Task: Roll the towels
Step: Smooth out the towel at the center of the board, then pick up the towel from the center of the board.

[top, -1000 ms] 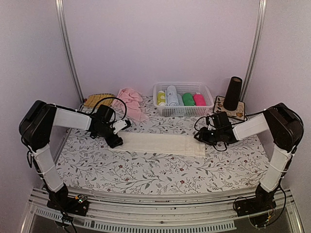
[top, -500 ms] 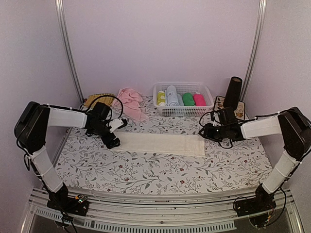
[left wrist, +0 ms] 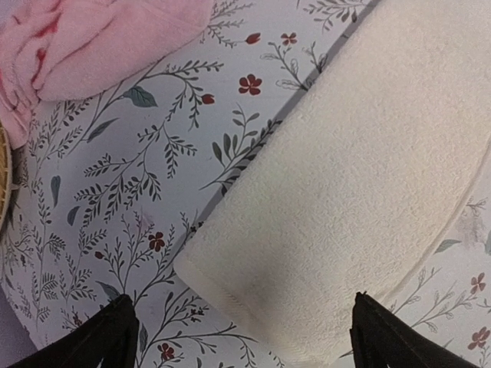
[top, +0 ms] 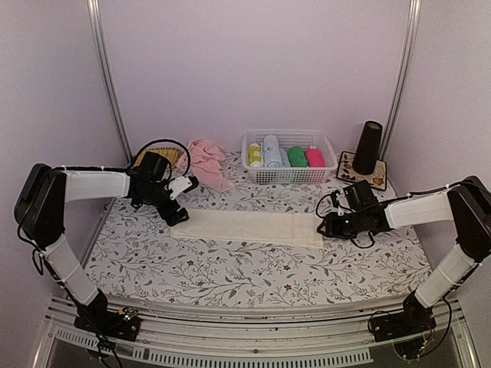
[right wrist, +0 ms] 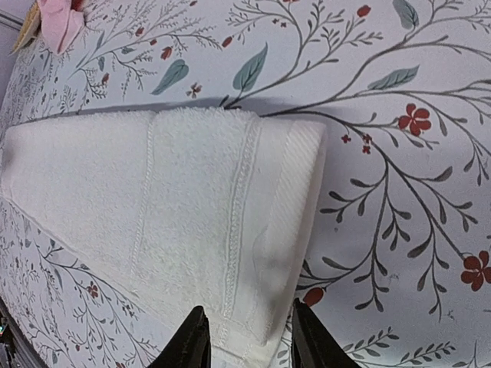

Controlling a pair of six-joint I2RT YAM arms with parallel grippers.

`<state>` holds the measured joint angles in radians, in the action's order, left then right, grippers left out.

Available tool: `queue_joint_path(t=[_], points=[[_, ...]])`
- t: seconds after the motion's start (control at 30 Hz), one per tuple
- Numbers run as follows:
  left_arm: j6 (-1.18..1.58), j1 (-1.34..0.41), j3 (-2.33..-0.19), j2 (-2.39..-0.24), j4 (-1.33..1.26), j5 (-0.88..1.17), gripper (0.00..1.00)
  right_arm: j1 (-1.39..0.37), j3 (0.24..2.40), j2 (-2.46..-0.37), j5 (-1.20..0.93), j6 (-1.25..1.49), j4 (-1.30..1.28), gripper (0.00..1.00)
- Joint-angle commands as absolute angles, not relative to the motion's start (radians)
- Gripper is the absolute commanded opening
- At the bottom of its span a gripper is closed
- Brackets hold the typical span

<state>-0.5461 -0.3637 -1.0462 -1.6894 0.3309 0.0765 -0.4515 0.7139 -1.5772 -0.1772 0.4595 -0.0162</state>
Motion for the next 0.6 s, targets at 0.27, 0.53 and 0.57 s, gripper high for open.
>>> queue_joint_path(t=[0.27,0.53,0.57], points=[[-0.527,-0.31,-1.092,-1.785,0.269,0.066,0.97,-0.453,0.696,-1.575,-0.197,0.426,-0.029,0.34],[-0.527,-0.309,-1.074,-1.794,0.26,0.065,0.97,-0.455,0.708,-1.627,-0.231,0.42,-0.02,0.28],[-0.526,-0.309,-1.071,-1.791,0.259,0.067,0.97,-0.454,0.708,-1.629,-0.229,0.419,-0.021,0.28]])
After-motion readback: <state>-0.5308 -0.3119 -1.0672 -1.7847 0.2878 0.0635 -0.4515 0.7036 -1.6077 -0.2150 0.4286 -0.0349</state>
